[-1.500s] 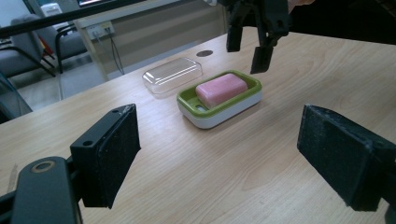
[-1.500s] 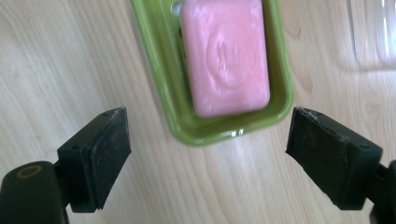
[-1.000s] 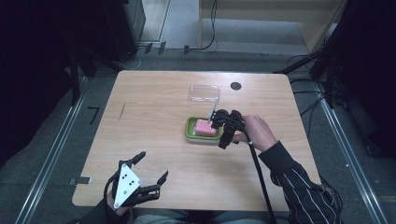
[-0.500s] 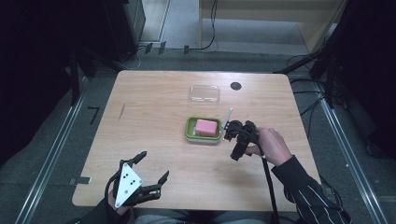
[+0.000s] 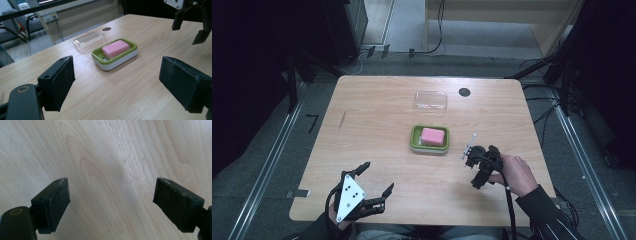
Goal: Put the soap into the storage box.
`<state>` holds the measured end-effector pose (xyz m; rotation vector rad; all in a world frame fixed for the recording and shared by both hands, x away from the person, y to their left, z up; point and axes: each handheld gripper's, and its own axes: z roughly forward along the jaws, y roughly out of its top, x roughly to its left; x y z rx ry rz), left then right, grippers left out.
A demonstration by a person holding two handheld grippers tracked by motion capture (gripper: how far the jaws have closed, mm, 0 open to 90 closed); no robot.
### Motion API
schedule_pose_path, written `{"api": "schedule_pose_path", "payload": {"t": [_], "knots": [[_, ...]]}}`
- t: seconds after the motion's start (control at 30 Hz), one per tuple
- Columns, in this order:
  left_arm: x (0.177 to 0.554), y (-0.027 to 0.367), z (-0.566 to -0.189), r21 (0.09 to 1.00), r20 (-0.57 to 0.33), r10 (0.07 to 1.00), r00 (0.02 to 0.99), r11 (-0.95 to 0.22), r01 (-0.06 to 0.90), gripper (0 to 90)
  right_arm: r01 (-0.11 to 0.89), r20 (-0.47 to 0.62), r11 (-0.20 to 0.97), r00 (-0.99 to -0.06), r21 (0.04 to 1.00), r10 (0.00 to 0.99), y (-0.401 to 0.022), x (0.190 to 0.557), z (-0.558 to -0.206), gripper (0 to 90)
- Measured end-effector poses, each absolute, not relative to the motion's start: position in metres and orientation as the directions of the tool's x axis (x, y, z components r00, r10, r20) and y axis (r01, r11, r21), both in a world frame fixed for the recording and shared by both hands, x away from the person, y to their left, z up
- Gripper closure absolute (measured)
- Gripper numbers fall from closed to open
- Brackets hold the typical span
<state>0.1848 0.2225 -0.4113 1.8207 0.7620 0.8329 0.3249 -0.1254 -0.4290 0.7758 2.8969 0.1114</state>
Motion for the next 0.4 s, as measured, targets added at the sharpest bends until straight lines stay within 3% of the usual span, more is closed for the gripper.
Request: {"api": "schedule_pose_path", "payload": {"t": [0.4], "knots": [[0.186, 0.221, -0.411, 0.928, 0.211, 0.795, 0.568, -0.345, 0.138, 13.7, 0.523, -0.121, 0.846, -0.838, 0.103, 0.532, -0.143, 0.306, -0.445, 14.4]]}}
